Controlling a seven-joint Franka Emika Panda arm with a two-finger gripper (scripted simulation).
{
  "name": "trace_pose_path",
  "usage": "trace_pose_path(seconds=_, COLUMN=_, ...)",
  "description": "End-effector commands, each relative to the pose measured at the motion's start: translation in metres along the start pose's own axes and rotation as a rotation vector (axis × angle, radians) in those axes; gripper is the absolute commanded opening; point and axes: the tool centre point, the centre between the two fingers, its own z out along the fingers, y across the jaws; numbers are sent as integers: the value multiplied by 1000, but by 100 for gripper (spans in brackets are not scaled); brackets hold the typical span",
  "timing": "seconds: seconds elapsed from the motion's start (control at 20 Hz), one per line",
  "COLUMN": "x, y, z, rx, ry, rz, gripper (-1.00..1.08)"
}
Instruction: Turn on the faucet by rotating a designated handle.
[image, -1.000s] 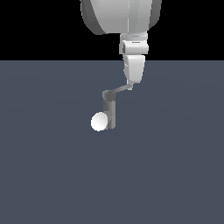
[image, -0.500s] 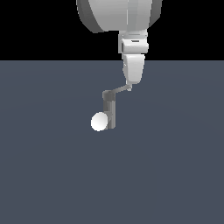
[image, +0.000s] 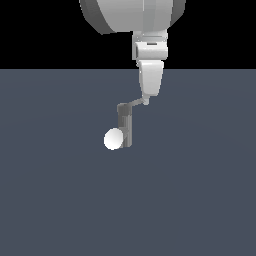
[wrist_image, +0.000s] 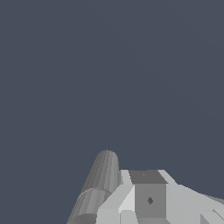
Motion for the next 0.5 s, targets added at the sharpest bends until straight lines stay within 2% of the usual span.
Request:
trace_pose_path(seconds=0.0, x=-10, y=15, z=11, rx=-30, ry=-3, rz=-9, gripper=-100)
trace_pose_path(seconds=0.45, x=-22, y=38, z=14, rx=-39, ry=-1, rz=-4, gripper=-100)
